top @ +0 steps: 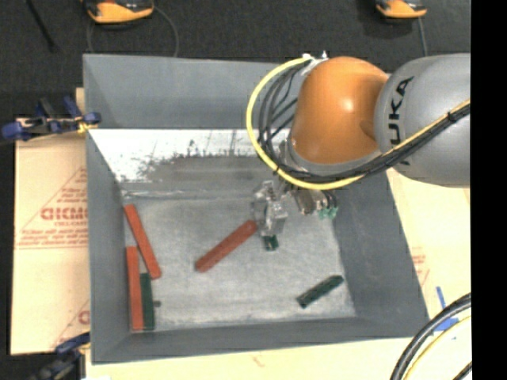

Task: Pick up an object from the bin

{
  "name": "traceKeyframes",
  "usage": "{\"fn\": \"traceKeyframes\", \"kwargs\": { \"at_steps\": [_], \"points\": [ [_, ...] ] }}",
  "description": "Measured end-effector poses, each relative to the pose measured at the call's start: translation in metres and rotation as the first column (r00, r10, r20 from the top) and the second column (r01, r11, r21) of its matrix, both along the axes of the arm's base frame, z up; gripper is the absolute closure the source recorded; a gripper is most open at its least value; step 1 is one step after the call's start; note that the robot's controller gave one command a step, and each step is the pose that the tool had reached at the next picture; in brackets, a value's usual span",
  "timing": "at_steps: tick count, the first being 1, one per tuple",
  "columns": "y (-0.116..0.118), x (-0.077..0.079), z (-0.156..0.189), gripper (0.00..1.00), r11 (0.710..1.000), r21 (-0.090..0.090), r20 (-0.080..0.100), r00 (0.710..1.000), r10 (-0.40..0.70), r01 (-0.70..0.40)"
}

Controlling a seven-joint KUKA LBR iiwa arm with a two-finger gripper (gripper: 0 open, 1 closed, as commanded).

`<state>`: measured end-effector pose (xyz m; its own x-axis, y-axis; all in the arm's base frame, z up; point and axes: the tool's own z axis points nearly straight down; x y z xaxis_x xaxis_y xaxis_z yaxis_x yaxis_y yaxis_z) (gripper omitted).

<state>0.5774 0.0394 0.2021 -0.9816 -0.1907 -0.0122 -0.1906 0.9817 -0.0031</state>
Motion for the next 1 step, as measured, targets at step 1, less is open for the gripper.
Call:
{"fn": "traceKeyframes", "kwargs": {
  "at_steps": [1],
  "points": [
    [0.0007, -0.0018, -0.0052, 0.0, 1.0, 0.002, -0.009, 1.0, -0.002, 0.002]
  ]
}}
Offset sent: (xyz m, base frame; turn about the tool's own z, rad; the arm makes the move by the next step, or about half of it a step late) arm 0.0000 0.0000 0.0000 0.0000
